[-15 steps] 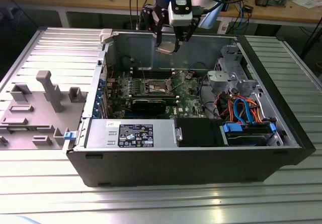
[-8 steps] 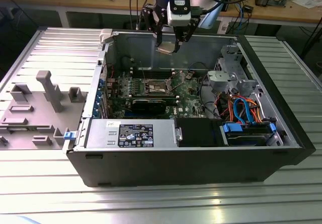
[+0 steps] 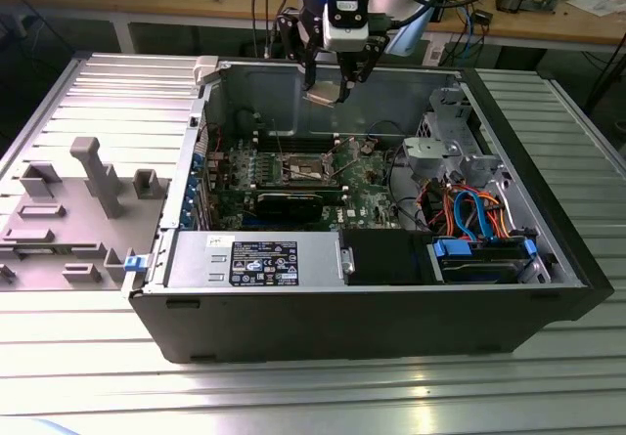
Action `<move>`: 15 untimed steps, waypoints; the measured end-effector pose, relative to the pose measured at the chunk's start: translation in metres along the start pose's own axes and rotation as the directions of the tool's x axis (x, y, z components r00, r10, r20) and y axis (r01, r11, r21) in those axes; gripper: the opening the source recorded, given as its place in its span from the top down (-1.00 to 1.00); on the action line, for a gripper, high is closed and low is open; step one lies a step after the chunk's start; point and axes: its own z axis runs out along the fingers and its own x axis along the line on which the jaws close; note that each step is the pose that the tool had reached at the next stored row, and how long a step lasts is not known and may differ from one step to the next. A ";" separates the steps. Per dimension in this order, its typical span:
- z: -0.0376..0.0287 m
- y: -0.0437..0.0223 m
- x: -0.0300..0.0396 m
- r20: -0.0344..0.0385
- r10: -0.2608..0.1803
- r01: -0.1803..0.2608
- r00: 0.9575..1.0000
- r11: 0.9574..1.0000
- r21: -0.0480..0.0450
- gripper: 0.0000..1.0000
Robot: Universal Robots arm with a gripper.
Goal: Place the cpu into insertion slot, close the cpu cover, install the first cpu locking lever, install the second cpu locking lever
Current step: 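Place the cpu into insertion slot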
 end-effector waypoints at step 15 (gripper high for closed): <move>0.0027 -0.0002 0.0000 0.009 0.107 -0.107 0.994 0.994 0.000 -0.08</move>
